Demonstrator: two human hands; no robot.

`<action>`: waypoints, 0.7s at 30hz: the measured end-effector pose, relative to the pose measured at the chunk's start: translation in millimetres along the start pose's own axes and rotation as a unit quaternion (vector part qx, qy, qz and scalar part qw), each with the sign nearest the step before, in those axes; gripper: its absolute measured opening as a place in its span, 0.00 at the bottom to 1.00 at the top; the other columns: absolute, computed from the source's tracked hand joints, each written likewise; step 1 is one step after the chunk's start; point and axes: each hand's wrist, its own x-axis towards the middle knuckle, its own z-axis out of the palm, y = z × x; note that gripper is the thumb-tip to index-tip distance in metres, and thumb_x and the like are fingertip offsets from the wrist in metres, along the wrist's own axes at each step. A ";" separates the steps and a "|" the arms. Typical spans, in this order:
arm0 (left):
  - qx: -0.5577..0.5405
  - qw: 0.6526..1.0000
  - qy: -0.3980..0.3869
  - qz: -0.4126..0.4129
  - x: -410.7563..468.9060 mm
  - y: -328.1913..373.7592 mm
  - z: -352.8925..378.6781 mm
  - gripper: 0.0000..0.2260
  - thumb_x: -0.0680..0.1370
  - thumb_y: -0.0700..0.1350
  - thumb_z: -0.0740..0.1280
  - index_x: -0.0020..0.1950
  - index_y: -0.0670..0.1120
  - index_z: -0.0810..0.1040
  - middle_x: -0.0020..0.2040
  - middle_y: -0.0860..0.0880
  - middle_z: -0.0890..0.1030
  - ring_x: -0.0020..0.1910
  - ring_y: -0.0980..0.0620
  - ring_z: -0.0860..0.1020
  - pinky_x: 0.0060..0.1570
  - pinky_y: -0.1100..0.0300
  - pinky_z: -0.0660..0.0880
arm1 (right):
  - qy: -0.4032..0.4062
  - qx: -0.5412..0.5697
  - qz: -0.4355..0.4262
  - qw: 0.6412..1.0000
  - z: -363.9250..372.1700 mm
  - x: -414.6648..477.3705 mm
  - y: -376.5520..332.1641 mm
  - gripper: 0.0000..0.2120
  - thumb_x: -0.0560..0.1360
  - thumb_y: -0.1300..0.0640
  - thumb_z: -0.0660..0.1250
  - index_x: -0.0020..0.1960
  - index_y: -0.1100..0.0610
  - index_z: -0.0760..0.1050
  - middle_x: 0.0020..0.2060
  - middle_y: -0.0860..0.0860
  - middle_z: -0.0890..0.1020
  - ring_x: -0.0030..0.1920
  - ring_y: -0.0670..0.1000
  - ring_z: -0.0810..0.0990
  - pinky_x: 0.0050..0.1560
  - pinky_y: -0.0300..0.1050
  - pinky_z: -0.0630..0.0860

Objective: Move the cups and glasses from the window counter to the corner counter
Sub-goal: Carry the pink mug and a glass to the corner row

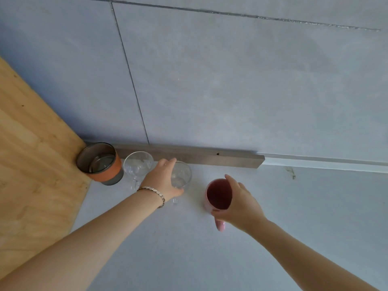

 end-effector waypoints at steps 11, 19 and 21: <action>-0.018 0.998 0.032 -0.048 26.8 10.4 -7.1 0.41 0.71 0.47 0.72 0.76 0.45 0.52 0.74 0.45 0.59 0.66 0.44 0.71 0.61 0.53 0.71 | 0.032 0.037 -0.029 0.998 2.9 75.7 -33.4 0.48 0.67 0.51 0.74 0.76 0.52 0.47 0.69 0.54 0.65 0.70 0.55 0.64 0.65 0.51 0.69; 0.029 0.998 0.012 -0.047 24.5 13.8 -11.7 0.40 0.73 0.45 0.71 0.76 0.44 0.50 0.76 0.45 0.55 0.67 0.44 0.71 0.63 0.53 0.71 | 0.011 0.040 -0.048 0.998 4.0 65.1 -28.6 0.51 0.68 0.48 0.73 0.77 0.53 0.40 0.71 0.56 0.61 0.70 0.57 0.64 0.67 0.54 0.68; 0.058 0.997 0.007 -0.049 15.3 19.3 -12.9 0.38 0.73 0.46 0.70 0.76 0.44 0.50 0.76 0.45 0.54 0.66 0.44 0.72 0.60 0.52 0.73 | -0.005 0.052 -0.049 0.997 -1.6 53.9 -22.7 0.50 0.68 0.46 0.73 0.76 0.53 0.42 0.70 0.56 0.63 0.69 0.58 0.66 0.66 0.55 0.70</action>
